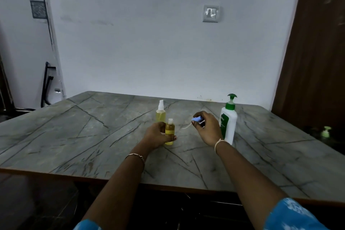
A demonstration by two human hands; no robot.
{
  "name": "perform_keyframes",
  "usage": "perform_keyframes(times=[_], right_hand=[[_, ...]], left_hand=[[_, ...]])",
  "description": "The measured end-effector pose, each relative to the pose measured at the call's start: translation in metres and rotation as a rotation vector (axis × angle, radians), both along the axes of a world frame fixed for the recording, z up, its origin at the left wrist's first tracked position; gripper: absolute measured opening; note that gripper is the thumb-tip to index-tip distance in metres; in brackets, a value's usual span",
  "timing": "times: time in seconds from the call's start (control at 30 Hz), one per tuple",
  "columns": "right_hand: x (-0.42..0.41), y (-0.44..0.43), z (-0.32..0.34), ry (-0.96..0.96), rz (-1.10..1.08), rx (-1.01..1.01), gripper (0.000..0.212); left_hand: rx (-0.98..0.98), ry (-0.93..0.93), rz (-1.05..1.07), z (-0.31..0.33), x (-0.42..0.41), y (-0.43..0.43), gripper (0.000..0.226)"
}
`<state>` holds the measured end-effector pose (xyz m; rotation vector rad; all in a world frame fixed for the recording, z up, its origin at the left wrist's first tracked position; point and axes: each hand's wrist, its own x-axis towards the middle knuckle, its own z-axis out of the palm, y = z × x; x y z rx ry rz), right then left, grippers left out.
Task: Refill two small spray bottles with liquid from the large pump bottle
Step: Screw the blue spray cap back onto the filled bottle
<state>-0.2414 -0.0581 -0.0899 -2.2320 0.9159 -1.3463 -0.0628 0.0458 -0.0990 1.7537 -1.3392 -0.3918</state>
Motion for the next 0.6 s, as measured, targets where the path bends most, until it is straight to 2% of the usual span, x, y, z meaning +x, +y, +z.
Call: perform_keyframes(times=[0.23, 0.43, 0.6], right_hand=[[-0.025, 0.003, 0.013, -0.171, -0.087, 0.060, 0.013], [-0.024, -0.008, 0.018, -0.410, 0.032, 0.258, 0.019], [-0.016, -0.019, 0.023, -0.490, 0.076, 0.281, 0.019]], left_hand=[[-0.029, 0.016, -0.048, 0.001, -0.033, -0.015, 0.049], [-0.048, 0.007, -0.033, -0.001, -0.045, -0.033, 0.049], [-0.048, 0.023, -0.058, -0.002, -0.045, -0.049, 0.049]])
